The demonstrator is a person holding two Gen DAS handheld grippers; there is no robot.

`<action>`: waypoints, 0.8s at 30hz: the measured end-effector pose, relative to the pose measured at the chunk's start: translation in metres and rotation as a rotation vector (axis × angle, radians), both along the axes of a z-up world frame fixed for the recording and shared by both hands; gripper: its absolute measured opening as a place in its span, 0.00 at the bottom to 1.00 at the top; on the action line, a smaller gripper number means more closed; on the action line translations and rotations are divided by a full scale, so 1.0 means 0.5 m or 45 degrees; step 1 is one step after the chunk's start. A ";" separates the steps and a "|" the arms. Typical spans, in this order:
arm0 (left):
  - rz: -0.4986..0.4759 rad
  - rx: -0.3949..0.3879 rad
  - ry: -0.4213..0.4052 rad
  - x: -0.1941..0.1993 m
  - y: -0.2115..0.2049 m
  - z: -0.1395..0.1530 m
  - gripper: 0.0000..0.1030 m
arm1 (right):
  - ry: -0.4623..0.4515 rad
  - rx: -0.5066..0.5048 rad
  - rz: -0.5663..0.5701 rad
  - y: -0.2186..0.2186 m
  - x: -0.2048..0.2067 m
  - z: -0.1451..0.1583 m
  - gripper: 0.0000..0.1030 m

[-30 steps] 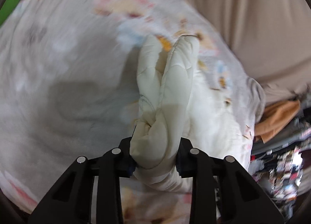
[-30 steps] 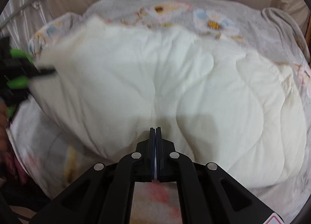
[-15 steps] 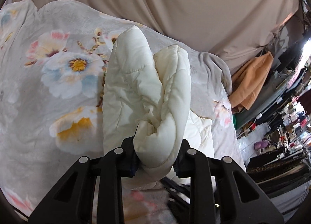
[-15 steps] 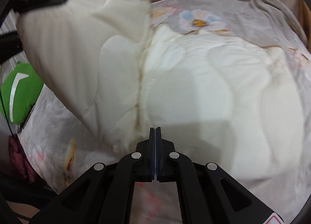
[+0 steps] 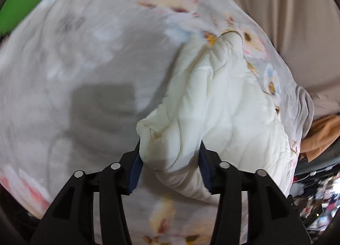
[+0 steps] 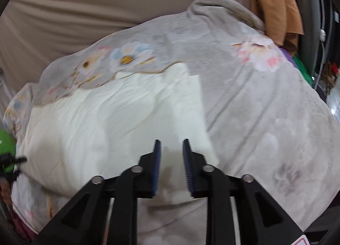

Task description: Fold large clothes

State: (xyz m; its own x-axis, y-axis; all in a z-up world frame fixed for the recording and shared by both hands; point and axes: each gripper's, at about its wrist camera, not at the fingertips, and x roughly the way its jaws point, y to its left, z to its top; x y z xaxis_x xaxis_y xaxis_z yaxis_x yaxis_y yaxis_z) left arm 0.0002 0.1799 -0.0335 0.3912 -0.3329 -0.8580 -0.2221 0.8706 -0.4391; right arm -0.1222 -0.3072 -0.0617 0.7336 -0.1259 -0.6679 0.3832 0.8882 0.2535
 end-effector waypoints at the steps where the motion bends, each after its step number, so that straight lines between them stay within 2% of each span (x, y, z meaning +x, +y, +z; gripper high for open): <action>1: 0.014 -0.019 -0.006 0.001 0.003 0.000 0.47 | -0.002 0.009 -0.014 -0.011 0.005 0.001 0.31; 2: 0.024 -0.027 -0.024 0.002 0.001 0.004 0.53 | 0.001 0.016 -0.027 -0.023 0.016 0.001 0.39; 3: 0.024 -0.023 -0.036 0.002 -0.007 0.011 0.68 | 0.011 0.024 -0.042 -0.034 0.032 -0.002 0.48; 5: 0.003 -0.013 -0.053 0.020 -0.025 0.012 0.84 | 0.033 0.062 -0.065 -0.053 0.061 -0.018 0.50; 6: -0.007 0.008 -0.039 0.031 -0.035 0.000 0.84 | 0.059 0.086 -0.074 -0.059 0.079 -0.031 0.50; 7: -0.012 0.021 -0.016 0.041 -0.041 -0.004 0.83 | 0.100 0.106 -0.069 -0.059 0.095 -0.044 0.45; 8: -0.015 0.034 -0.007 0.048 -0.049 -0.012 0.79 | 0.130 0.122 -0.047 -0.056 0.113 -0.055 0.26; 9: -0.016 0.050 -0.007 0.050 -0.053 -0.014 0.73 | 0.133 0.127 -0.021 -0.051 0.125 -0.054 0.11; 11: -0.002 0.041 -0.007 0.047 -0.052 -0.015 0.71 | 0.044 0.110 0.027 -0.030 0.128 -0.012 0.10; 13: 0.021 0.007 -0.012 0.039 -0.037 -0.014 0.70 | -0.090 0.046 0.087 0.000 0.122 0.049 0.09; 14: 0.025 0.003 -0.005 0.038 -0.032 -0.018 0.70 | -0.115 0.017 0.098 0.007 0.125 0.060 0.09; 15: 0.029 0.004 0.007 0.038 -0.030 -0.025 0.70 | -0.108 -0.013 0.102 0.008 0.137 0.055 0.09; 16: 0.034 0.005 0.016 0.037 -0.029 -0.032 0.70 | -0.043 -0.022 0.089 0.000 0.156 0.031 0.09; 18: 0.037 0.012 0.022 0.035 -0.032 -0.038 0.70 | 0.181 0.017 0.063 -0.029 0.198 -0.052 0.12; 19: 0.032 0.020 0.017 0.033 -0.035 -0.038 0.70 | 0.207 0.035 0.054 -0.038 0.197 -0.070 0.13; 22: 0.036 0.035 0.021 0.038 -0.043 -0.040 0.70 | 0.131 -0.014 -0.033 -0.037 0.150 -0.022 0.20; 24: 0.044 0.028 0.027 0.042 -0.045 -0.039 0.67 | 0.018 -0.111 -0.082 -0.012 0.099 0.037 0.20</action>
State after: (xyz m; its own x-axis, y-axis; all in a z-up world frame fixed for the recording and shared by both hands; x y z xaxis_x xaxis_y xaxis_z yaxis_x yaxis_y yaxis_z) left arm 0.0210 0.1576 -0.0531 0.3838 -0.3008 -0.8731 -0.2613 0.8715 -0.4151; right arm -0.0730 -0.3133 -0.0434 0.7125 -0.2307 -0.6627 0.4434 0.8800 0.1704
